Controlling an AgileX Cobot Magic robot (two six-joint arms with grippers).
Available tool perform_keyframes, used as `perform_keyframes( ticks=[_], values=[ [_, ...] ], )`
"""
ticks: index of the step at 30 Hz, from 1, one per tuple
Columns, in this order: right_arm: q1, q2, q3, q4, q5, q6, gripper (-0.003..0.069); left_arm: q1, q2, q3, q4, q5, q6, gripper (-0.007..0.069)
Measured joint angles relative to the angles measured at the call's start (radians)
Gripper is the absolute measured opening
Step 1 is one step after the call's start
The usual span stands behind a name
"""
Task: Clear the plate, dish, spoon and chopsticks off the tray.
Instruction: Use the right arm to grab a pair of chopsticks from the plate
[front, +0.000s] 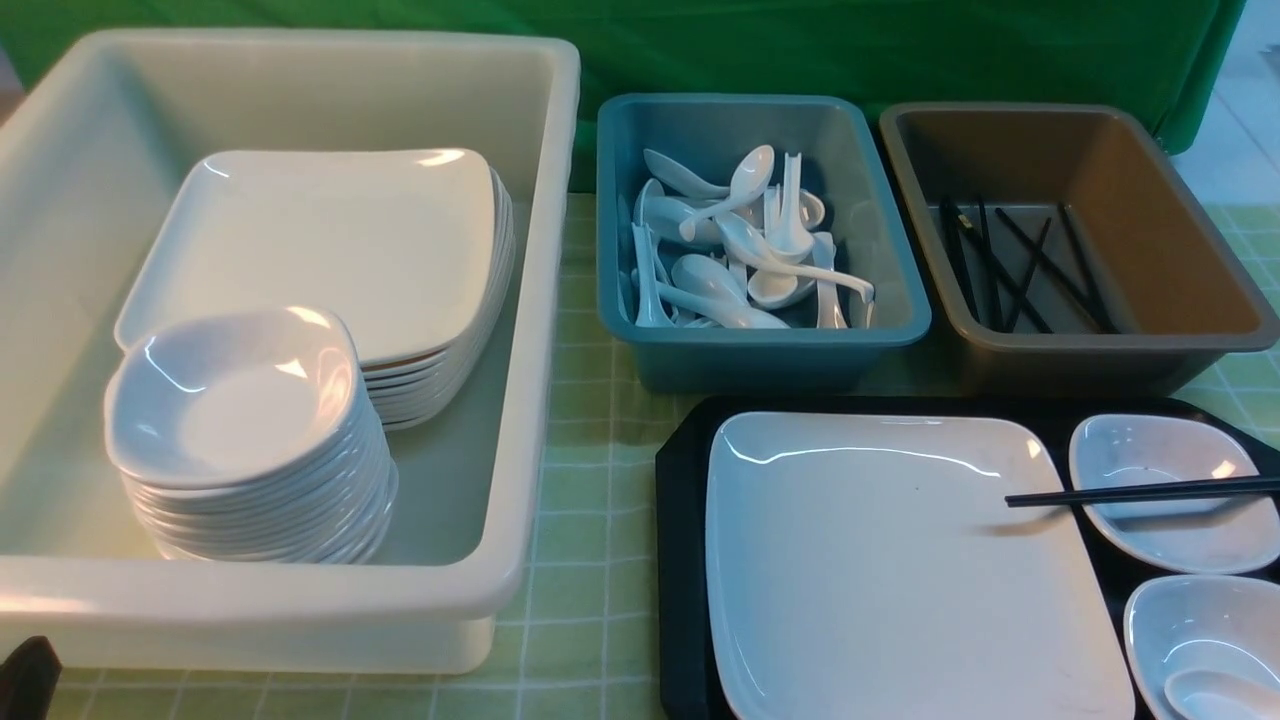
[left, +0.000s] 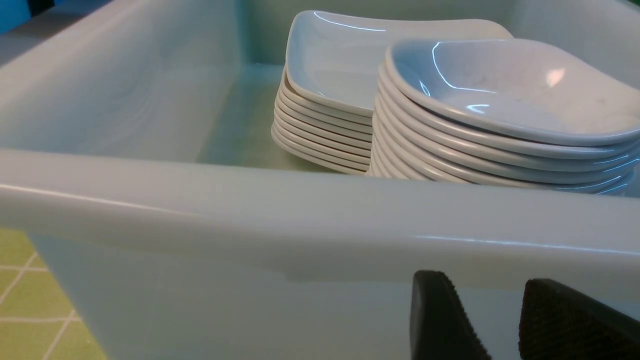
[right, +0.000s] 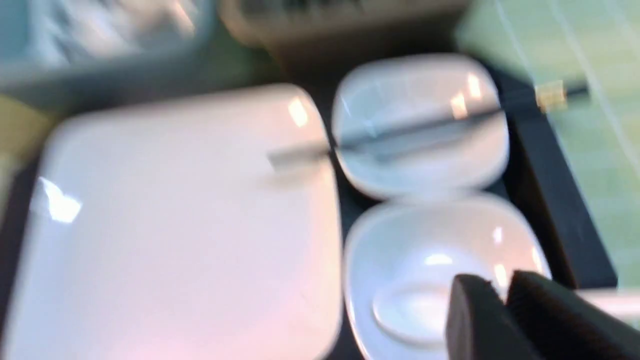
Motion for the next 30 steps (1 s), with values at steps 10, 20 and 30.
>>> perform_keyframes(
  ticks=[10,20,30],
  values=[
    [0.0,0.491,-0.03,-0.006,-0.272,0.088,0.0355,0.0,0.0,0.0,0.0,0.0,0.0,0.0225],
    [0.0,0.801,-0.334,-0.006,-0.13,0.372,0.0471,0.0,0.0,0.0,0.0,0.0,0.0,0.0225],
    [0.0,0.9,-0.397,-0.006,-0.024,0.75,0.0531,0.0,0.0,0.0,0.0,0.0,0.0,0.0225]
  ],
)
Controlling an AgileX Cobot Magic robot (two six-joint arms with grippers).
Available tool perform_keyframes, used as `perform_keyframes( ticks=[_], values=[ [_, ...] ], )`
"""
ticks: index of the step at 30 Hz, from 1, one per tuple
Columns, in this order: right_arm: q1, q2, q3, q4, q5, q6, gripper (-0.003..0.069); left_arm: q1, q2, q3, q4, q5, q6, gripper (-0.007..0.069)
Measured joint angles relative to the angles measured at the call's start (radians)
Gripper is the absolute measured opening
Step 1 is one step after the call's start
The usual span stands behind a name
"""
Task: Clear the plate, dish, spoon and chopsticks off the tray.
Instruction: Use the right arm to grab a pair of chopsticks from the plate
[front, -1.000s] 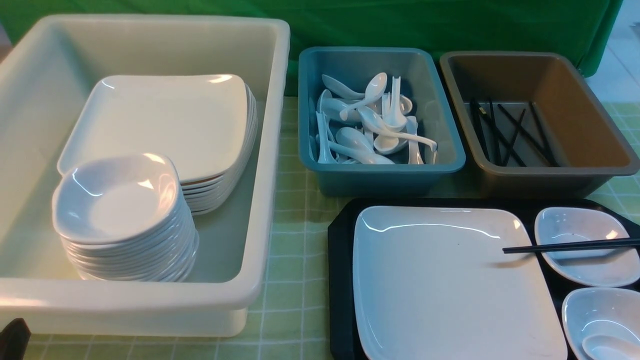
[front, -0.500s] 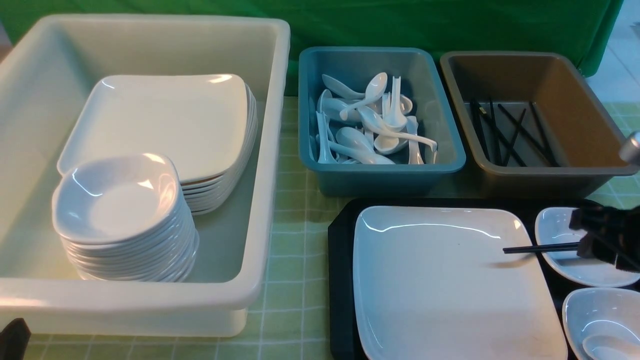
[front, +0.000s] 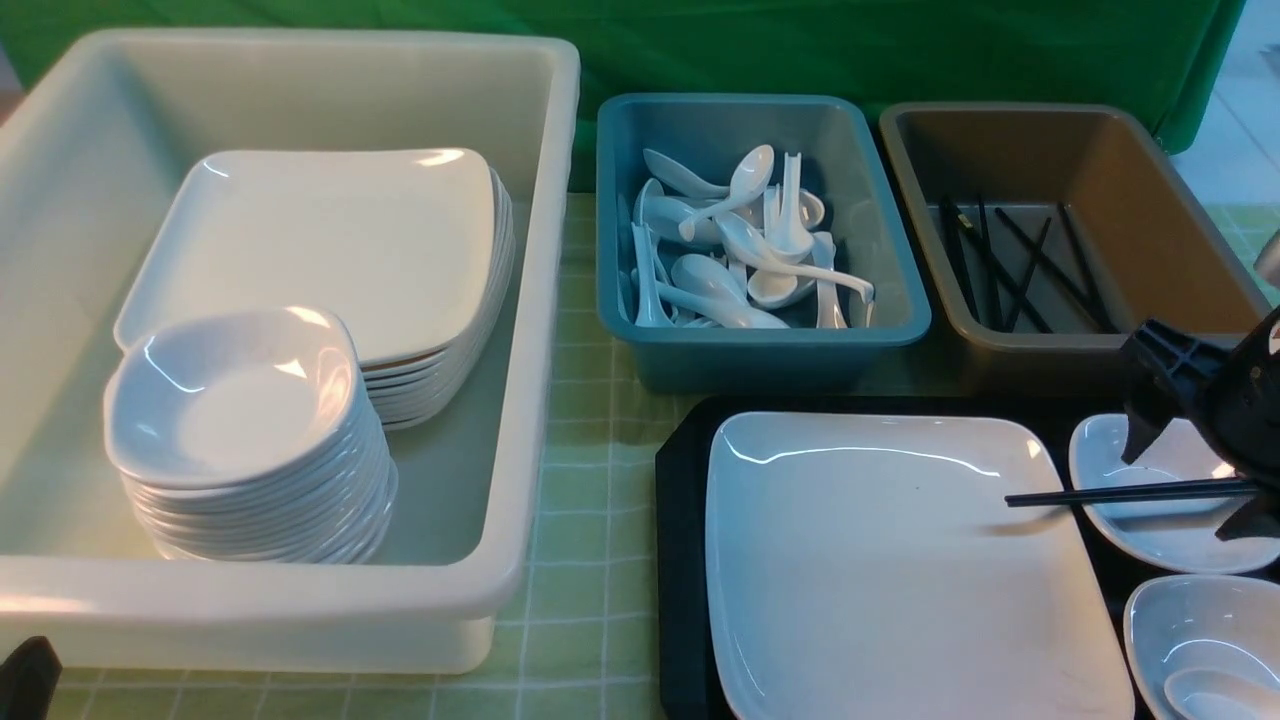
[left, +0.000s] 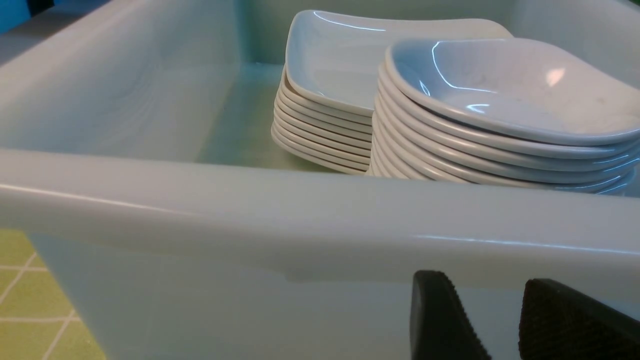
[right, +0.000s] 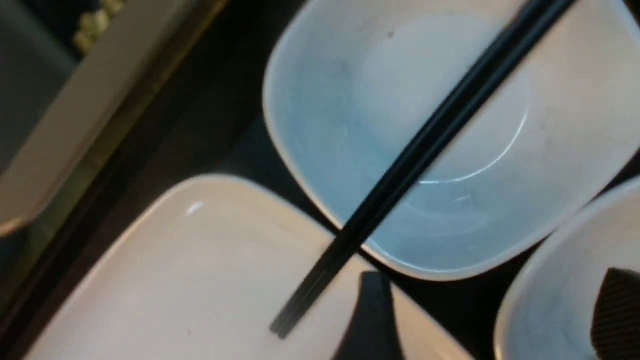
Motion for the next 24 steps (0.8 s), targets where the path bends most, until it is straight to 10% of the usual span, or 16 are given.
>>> perform_keyframes(
  ticks=[13,24],
  values=[
    [-0.008,0.085,0.0,-0.011,-0.185,0.29,0.0532,0.0,-0.001,0.0,0.0,0.0,0.0,0.0225],
    [-0.102,0.122,0.0,-0.016,-0.198,0.299,0.0533,0.0,-0.001,0.0,0.0,0.0,0.0,0.0225]
  ],
)
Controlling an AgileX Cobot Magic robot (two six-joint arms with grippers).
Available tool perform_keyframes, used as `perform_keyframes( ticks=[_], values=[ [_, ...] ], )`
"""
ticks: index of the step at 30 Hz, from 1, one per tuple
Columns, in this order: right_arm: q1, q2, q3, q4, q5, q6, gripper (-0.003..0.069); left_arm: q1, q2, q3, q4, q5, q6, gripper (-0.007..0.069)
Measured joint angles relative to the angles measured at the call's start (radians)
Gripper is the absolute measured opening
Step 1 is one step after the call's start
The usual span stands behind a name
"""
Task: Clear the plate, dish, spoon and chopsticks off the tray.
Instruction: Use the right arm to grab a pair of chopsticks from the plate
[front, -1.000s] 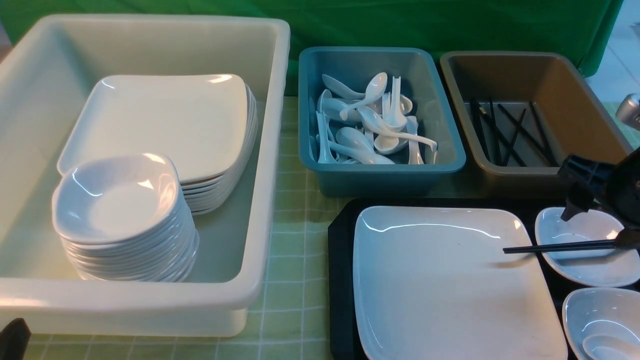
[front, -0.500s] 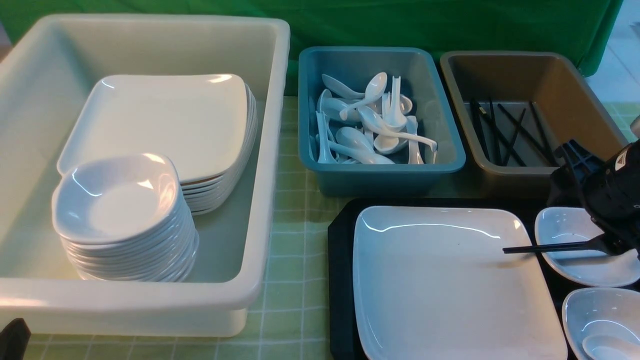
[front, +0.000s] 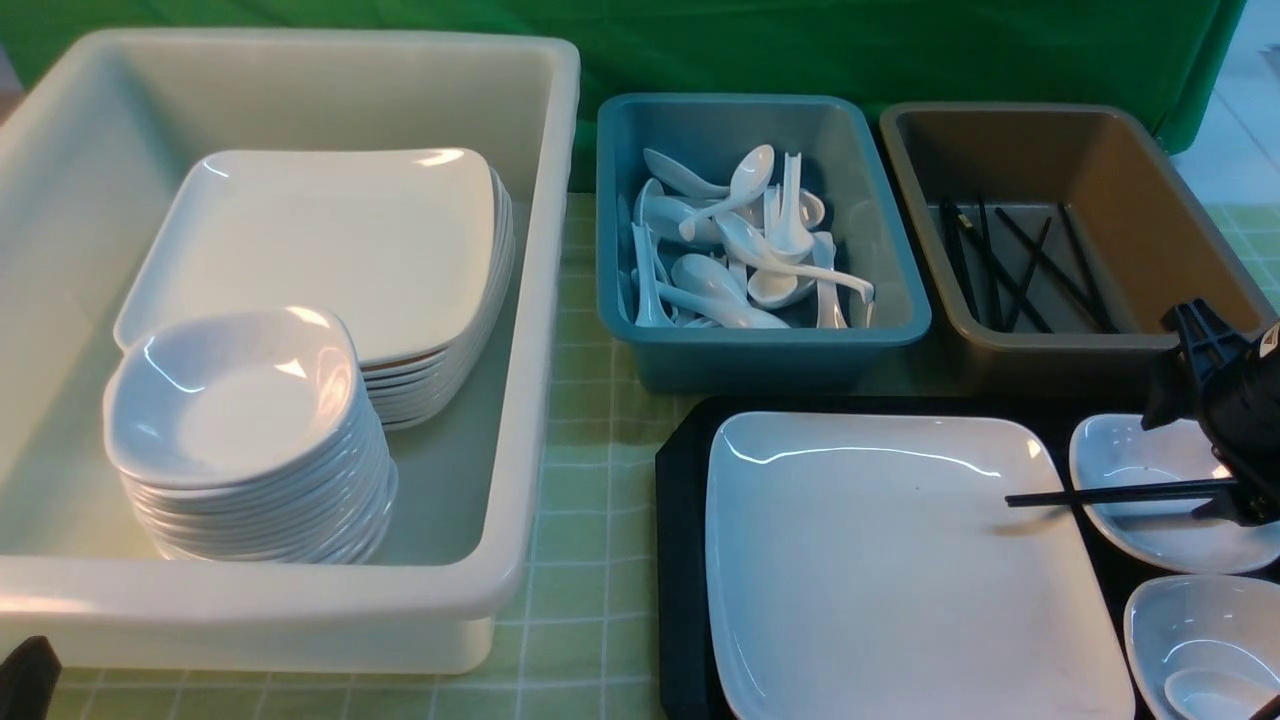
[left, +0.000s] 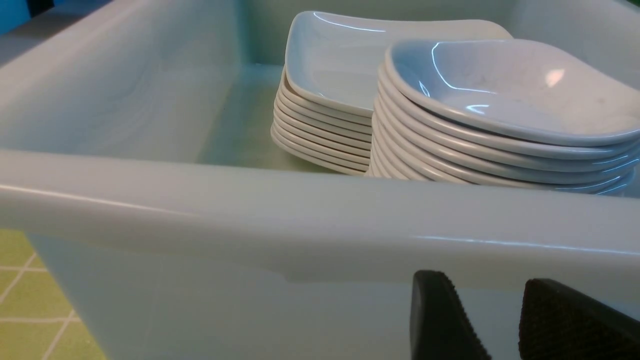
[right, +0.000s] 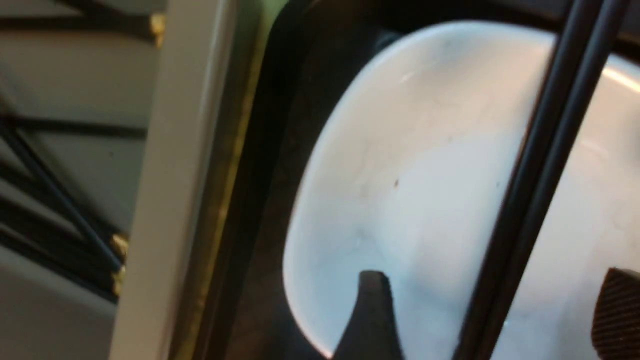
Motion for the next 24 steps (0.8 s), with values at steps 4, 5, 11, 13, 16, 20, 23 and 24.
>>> perform_keyframes(
  ticks=[4,5,11,13,16,20,23,24],
  values=[
    [-0.005,0.031,0.0,-0.004,-0.04,0.0,0.0533,0.0,0.0,0.0,0.0,0.0,0.0,0.0225],
    [-0.005,0.041,0.0,-0.004,-0.044,0.0,0.0529,0.0,0.0,0.0,0.0,0.0,0.0,0.0225],
    [-0.005,0.089,0.0,-0.004,-0.05,0.0,0.0475,0.0,0.0,0.0,0.0,0.0,0.0,0.0225],
    [-0.005,0.099,0.0,-0.004,-0.05,0.0,0.0452,0.0,0.0,0.0,0.0,0.0,0.0,0.0225],
    [-0.005,0.112,0.0,-0.004,-0.05,0.0,0.0412,0.0,0.0,0.0,0.0,0.0,0.0,0.0225],
    [-0.005,0.118,0.0,-0.004,-0.05,0.0,0.0349,0.0,0.0,0.0,0.0,0.0,0.0,0.0225],
    [-0.005,0.119,0.0,-0.005,-0.05,0.0,0.0299,0.0,0.0,0.0,0.0,0.0,0.0,0.0225],
    [-0.005,0.119,0.0,-0.007,-0.05,0.0,0.0283,0.0,0.0,0.0,0.0,0.0,0.0,0.0225]
  ],
)
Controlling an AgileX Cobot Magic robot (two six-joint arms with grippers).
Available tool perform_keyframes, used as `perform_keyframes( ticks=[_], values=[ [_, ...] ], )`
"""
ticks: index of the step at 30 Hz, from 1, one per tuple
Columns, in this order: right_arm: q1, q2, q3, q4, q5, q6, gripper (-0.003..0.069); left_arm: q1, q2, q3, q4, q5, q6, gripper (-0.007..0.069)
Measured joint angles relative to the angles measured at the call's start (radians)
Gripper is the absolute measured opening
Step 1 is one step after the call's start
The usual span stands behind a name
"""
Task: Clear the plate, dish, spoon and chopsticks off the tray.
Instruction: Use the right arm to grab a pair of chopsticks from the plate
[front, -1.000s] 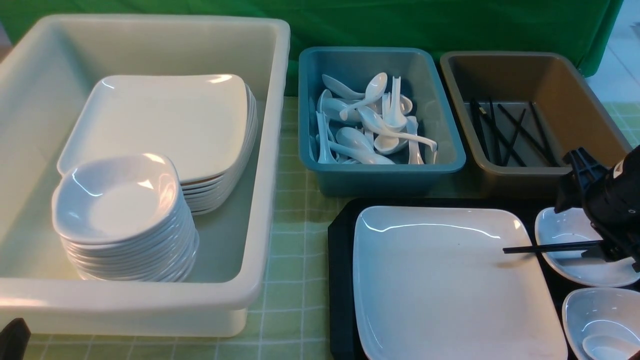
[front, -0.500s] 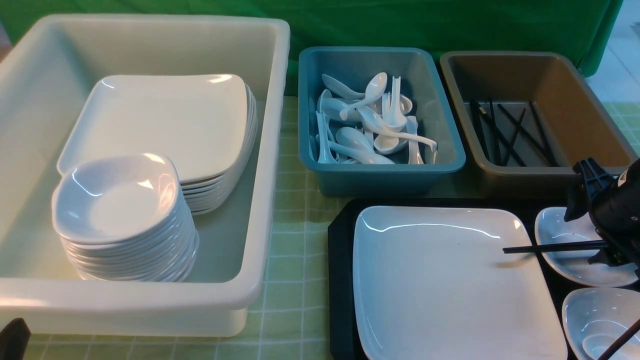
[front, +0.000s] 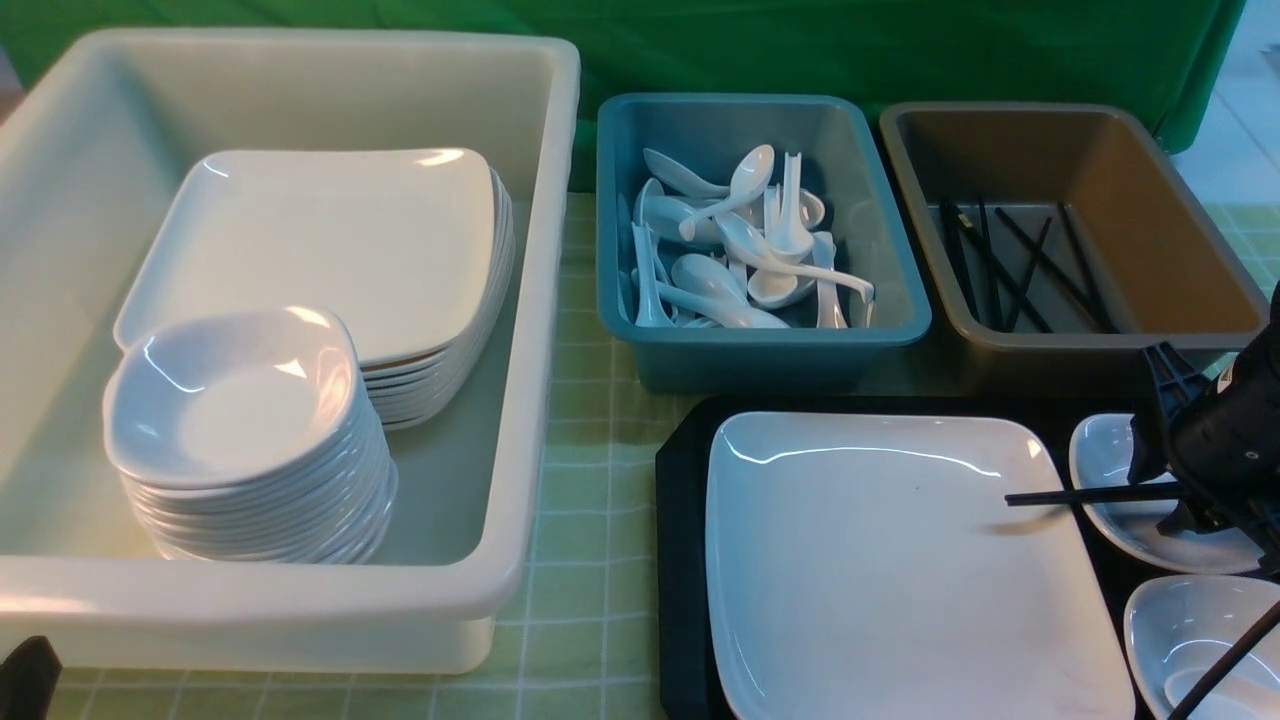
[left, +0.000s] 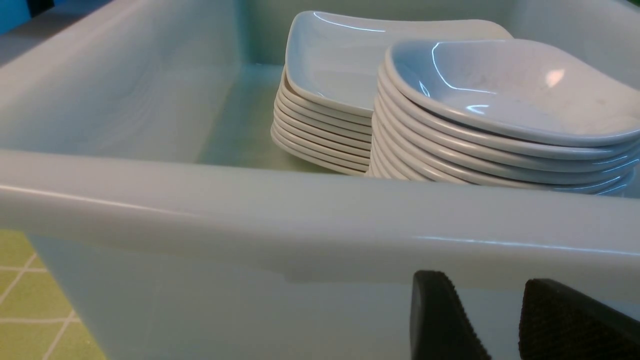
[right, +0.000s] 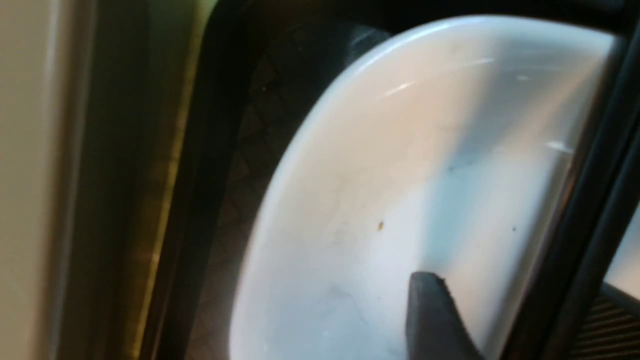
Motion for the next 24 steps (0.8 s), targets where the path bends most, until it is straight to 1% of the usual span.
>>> perform_keyframes(
  ticks=[3,6,12,13,14,15,17,19,24],
  values=[
    [0.0,0.0,0.0,-0.007,0.0,0.0,0.0242,0.0,0.0,0.0,0.0,0.0,0.0,0.0225],
    [0.0,0.0,0.0,-0.019,0.0,-0.01,0.0223,0.0,0.0,0.0,0.0,0.0,0.0,0.0225],
    [0.0,-0.003,0.0,-0.023,0.016,-0.083,0.0161,0.0,0.0,0.0,0.0,0.0,0.0,0.0225],
    [0.0,-0.011,0.0,-0.025,0.033,-0.101,0.0127,0.0,0.0,0.0,0.0,0.0,0.0,0.0225],
    [0.0,-0.012,0.0,-0.025,0.036,-0.104,0.0123,0.0,0.0,0.0,0.0,0.0,0.0,0.0225],
    [0.0,-0.02,0.0,-0.026,0.051,-0.119,0.0095,0.0,0.0,0.0,0.0,0.0,0.0,0.0225],
    [0.0,-0.03,0.0,-0.026,0.077,-0.143,0.0079,0.0,0.0,0.0,0.0,0.0,0.0,0.0225],
    [0.0,-0.037,0.0,-0.026,0.095,-0.16,0.008,0.0,0.0,0.0,0.0,0.0,0.0,0.0225],
    [0.0,-0.067,0.0,-0.028,0.162,-0.257,0.0077,0.0,0.0,0.0,0.0,0.0,0.0,0.0225]
  ],
)
